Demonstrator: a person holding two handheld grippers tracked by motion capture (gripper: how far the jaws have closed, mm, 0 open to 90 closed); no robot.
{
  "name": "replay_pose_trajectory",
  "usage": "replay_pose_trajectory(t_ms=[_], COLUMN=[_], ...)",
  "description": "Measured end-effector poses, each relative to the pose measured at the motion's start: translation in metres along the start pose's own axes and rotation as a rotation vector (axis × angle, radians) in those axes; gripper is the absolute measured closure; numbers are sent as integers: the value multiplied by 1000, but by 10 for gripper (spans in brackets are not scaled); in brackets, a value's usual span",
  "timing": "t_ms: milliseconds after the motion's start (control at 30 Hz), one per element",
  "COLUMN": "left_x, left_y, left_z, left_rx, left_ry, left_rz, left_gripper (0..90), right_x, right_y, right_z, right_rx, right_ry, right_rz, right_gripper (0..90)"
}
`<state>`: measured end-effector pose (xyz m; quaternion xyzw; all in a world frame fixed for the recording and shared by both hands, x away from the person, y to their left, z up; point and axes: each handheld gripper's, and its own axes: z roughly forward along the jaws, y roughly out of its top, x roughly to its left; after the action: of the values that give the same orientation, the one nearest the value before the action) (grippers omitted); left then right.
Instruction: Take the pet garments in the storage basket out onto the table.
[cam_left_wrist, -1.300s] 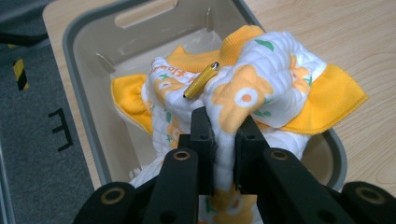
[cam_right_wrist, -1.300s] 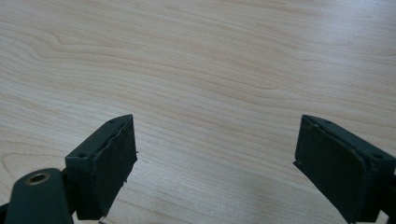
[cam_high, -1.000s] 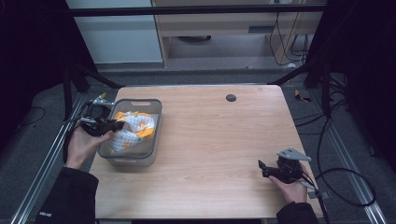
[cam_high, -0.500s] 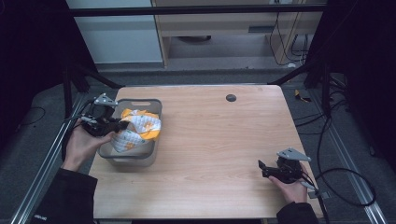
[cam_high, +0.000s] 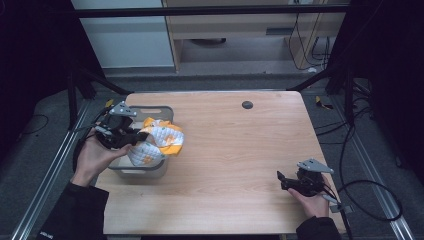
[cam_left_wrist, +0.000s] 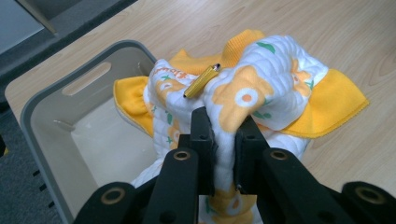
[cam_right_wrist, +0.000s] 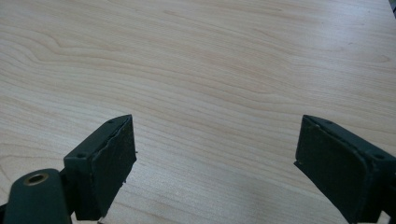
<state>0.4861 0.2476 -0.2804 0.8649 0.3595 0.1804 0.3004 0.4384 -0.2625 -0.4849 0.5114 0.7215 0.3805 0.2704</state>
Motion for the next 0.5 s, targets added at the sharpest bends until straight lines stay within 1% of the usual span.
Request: replay_pose_trajectory(t_ms=[100,133,167,233,367,500], left_x=[-5,-8,-9,-13,-18,-23], left_y=[4,6,7,10,13,17], left_z=[0,0,0,1,3,7], left_rx=[-5,-2,-4,1,6,4], left_ry=[-5,-9,-10,-14,-14,-26], left_rz=[14,26,27,49,61,67], left_gripper=[812,812,812,812,812,812], right_x=[0,0,0,0,0,-1], right_y=[0,0,0,0,0,0], right_z=[0,0,0,0,0,0], right_rx=[0,0,1,1,-4,-7], right_ry=[-3,-4,-1,-3,-8,-10], right_rz=[-6,-9,-2,-7,-16,-16], right_gripper=[121,121,120,120,120,120])
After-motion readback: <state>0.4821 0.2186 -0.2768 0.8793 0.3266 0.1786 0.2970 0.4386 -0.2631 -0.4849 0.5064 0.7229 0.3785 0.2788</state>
